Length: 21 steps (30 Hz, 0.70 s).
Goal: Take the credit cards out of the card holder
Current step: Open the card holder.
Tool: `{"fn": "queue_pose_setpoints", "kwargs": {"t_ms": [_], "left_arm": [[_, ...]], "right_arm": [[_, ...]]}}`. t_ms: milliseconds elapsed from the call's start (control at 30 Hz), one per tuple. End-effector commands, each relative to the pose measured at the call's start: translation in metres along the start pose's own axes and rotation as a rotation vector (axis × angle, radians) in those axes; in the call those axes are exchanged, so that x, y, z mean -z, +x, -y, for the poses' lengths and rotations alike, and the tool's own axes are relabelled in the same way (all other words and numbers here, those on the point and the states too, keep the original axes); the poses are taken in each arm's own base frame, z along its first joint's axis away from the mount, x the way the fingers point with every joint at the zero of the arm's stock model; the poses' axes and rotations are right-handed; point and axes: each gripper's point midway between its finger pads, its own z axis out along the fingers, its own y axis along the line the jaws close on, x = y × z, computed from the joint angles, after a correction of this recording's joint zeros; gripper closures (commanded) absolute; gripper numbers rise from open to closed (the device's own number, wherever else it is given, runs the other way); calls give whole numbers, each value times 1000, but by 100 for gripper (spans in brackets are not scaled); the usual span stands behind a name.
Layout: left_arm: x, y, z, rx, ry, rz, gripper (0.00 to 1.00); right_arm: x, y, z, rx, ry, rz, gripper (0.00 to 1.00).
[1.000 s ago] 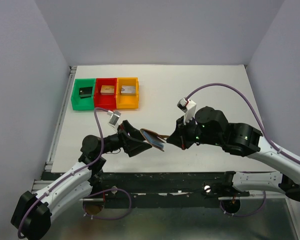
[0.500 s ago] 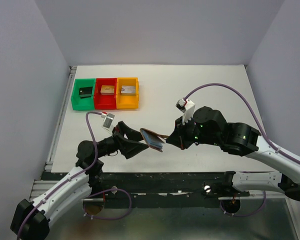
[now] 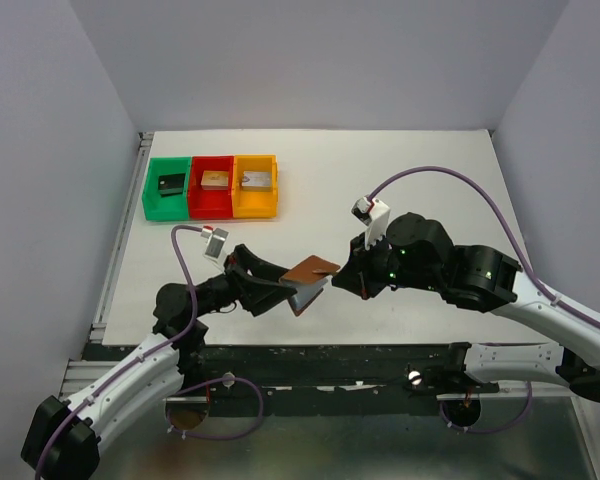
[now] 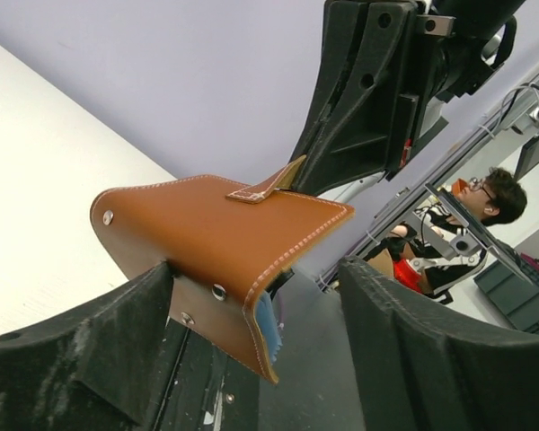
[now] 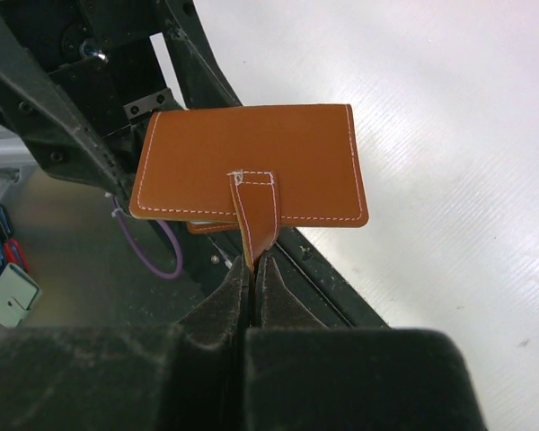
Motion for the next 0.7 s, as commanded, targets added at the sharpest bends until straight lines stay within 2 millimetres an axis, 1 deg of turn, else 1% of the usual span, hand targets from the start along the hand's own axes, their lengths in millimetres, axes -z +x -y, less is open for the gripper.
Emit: {"fn": "queue_pose_setpoints", "kwargs": {"t_ms": [0,133,167,233,333,467,500,533,667], "left_arm": [[0,2,8,-49,58,-12,23],[-1,4,6,-57,54,-38,36],[-1,5,6,-56,55,-43,38],[-2,6,4,-54,50,-50,40],[-1,8,2,-54,46,-56,47],[-2,9,3,-53,45,-72,60],[-3,8,4,-54,49,-76,65],[-3,9,4,-50,49,-85,67],[-6,13,11,-29,72,-152,80]], "right_arm": [[4,-9,-10,4,-47,28,99],[6,-11,-11,3,-48,33,100],[5,-11,-10,2,-47,32,100],[7,-9,-16,0,-77,19,100],[9,-12,-21,-2,-100,24,100],[11,-11,-26,11,-126,11,100],[11,-12,-26,17,-127,7,100],[12,-11,-27,23,-129,4,100],[17,-8,-23,56,-113,-15,98]]}}
